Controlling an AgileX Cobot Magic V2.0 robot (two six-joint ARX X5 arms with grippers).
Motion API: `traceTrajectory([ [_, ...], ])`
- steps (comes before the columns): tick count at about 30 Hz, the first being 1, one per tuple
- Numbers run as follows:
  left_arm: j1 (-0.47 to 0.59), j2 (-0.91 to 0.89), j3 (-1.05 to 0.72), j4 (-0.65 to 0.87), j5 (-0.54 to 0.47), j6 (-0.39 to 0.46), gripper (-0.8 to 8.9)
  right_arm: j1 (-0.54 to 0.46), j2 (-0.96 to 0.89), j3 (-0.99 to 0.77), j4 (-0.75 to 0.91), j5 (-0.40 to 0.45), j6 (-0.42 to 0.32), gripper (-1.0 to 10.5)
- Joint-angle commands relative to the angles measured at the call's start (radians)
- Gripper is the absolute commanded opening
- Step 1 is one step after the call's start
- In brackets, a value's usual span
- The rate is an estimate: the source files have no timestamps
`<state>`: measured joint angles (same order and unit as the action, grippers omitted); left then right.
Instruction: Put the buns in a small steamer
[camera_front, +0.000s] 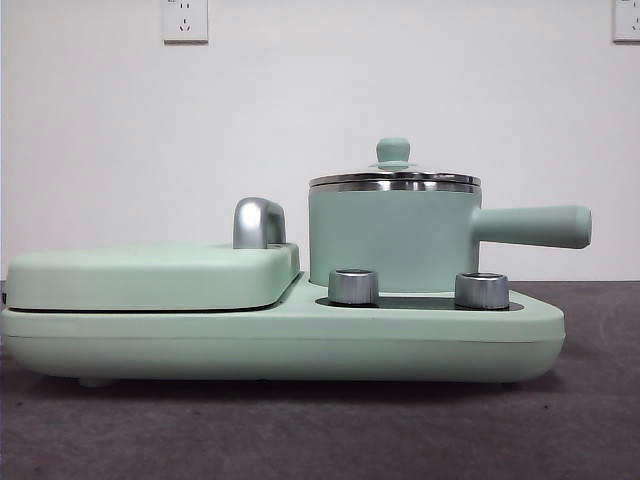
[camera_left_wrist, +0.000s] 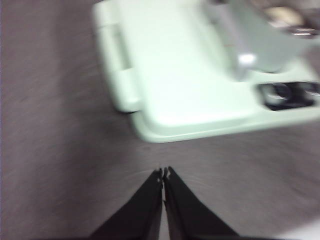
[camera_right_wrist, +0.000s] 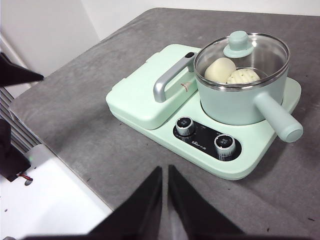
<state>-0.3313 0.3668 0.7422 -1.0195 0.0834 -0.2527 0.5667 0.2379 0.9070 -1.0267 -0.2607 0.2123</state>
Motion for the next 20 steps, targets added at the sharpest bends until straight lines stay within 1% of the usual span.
traceTrajectory([
  [1, 0.068, -0.032, -0.056, 0.18, -0.004, -0.029, 0.11, 0.006, 0.002, 0.008, 0.014, -0.002, -0.011, 0.2],
  [3, 0.115, -0.058, -0.106, 0.371, -0.003, -0.029, 0.18, 0.006, 0.002, 0.008, 0.014, -0.001, -0.011, 0.2],
  [5, 0.144, -0.08, -0.149, 0.519, -0.003, -0.028, 0.24, 0.006, 0.002, 0.008, 0.014, -0.001, -0.011, 0.2],
  [6, 0.158, -0.09, -0.174, 0.582, -0.005, -0.025, 0.24, 0.006, 0.002, 0.008, 0.014, -0.001, -0.011, 0.2],
  [8, 0.18, -0.108, -0.219, 0.642, -0.024, -0.004, 0.24, 0.006, 0.002, 0.008, 0.014, -0.002, -0.011, 0.2],
  [10, 0.201, -0.125, -0.272, 0.661, -0.073, 0.016, 0.24, 0.006, 0.002, 0.008, 0.014, -0.002, -0.011, 0.2],
  [12, 0.223, -0.147, -0.332, 0.661, -0.114, 0.017, 0.24, 0.006, 0.002, 0.008, 0.014, -0.001, -0.011, 0.2],
  [17, 0.281, -0.229, -0.508, 0.671, -0.117, 0.015, 0.25, 0.006, 0.002, 0.008, 0.014, -0.002, -0.011, 0.2],
  [20, 0.302, -0.279, -0.583, 0.684, -0.117, 0.013, 0.26, 0.006, 0.002, 0.008, 0.014, -0.001, -0.011, 0.2],
])
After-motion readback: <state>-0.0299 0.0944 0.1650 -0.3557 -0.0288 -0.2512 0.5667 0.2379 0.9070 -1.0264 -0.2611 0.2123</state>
